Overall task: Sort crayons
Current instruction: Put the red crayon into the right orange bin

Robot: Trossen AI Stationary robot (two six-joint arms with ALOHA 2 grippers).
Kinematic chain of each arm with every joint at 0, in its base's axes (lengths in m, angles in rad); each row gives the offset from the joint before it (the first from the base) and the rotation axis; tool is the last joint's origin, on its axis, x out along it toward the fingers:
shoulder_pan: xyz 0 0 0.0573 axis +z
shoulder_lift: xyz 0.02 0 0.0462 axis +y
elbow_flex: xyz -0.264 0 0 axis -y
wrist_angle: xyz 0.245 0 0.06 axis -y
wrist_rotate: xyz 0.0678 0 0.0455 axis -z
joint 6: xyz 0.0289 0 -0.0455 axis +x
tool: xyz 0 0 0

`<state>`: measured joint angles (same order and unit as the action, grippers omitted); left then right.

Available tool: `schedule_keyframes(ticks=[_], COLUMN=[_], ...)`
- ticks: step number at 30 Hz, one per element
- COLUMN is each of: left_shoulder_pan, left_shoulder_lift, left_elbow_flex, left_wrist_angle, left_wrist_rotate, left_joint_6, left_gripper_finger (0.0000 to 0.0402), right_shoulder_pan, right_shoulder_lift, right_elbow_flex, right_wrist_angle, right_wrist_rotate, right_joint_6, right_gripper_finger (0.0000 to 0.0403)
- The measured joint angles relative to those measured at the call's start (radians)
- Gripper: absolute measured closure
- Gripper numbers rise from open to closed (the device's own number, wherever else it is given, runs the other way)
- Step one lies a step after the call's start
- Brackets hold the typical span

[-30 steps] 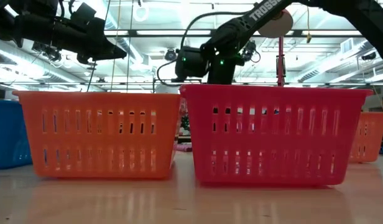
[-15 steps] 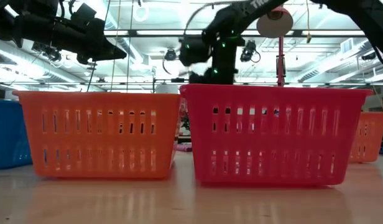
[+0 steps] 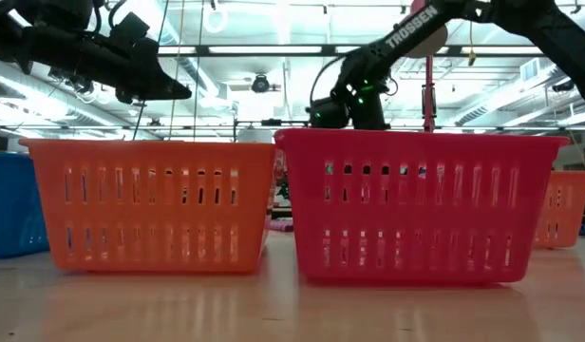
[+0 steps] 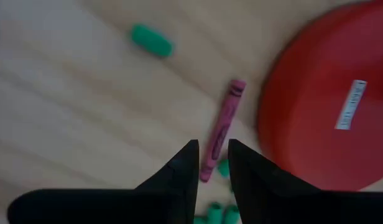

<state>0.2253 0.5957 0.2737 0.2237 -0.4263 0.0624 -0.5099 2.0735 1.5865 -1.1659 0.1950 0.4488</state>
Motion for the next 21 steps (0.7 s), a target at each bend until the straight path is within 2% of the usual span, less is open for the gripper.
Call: schedule_keyframes(ticks=[14, 21], left_shoulder_pan=[0.000, 0.000], left_shoulder_lift=[0.000, 0.000], left_elbow_flex=[0.000, 0.000], left_wrist_angle=[-0.012, -0.012], left_wrist_rotate=[0.000, 0.000], left_joint_6=[0.000, 0.000], left_gripper_finger=[0.0331, 0.0331], right_shoulder_pan=[-0.030, -0.038], right_shoulder_lift=[0.000, 0.000], right_elbow_flex=[-0.049, -0.079], right_wrist_angle=[0.015, 0.073], right_wrist_rotate=[0.028, -0.019], right_joint_6=[-0.007, -0.011], right_gripper_finger=[0.0311, 0.0311])
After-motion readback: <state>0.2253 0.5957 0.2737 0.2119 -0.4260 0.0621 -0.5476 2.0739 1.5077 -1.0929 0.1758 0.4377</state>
